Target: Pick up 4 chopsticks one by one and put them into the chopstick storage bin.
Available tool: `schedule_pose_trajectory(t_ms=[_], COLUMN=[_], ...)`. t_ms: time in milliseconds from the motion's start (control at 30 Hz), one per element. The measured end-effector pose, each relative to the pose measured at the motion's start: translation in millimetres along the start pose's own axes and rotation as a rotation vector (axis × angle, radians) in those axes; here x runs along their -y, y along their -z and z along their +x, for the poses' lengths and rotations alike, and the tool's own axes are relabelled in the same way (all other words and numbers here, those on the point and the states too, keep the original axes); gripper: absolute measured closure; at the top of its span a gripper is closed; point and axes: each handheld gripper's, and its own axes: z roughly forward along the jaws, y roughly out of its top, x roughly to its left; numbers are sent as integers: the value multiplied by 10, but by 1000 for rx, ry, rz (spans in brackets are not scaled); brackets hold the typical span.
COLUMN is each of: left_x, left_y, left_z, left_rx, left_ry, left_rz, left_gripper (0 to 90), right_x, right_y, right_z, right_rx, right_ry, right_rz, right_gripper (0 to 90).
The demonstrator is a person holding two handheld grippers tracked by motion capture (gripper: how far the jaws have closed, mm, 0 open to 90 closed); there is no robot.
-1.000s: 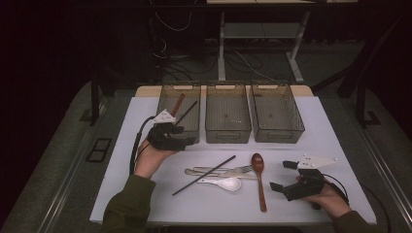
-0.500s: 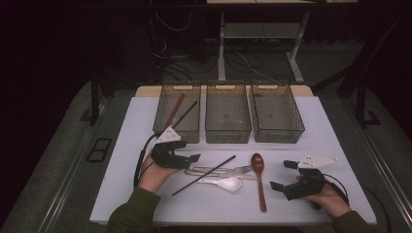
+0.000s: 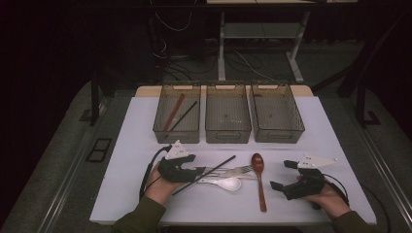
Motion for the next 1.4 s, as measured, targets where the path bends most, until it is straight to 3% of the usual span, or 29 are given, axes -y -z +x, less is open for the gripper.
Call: schedule_pose_trajectory(t_ms=[233, 400, 500, 800, 1067, 1400], left_x=[17, 27, 29, 45, 55, 61], left_y=[-69, -162, -191, -242, -287, -293], left_z=[-34, -31, -45, -66, -57, -59], left_rx=[22, 51, 59, 87, 84, 81], left_ry=[1, 15, 3, 22, -29, -39], left_rz=[13, 32, 46, 62, 100, 95], left_gripper=[615, 684, 705, 748, 780, 811], right_x=[1, 1, 0, 1, 1, 3], right_y=[-4, -10, -7, -8, -7, -9], right_z=[6, 1, 3, 4, 3, 3], right_rx=[0, 1, 0, 0, 0, 1], right_ry=[3, 7, 6, 8, 8, 10], right_rz=[3, 2, 3, 2, 3, 5], right_gripper=[7, 7, 7, 7, 7, 7])
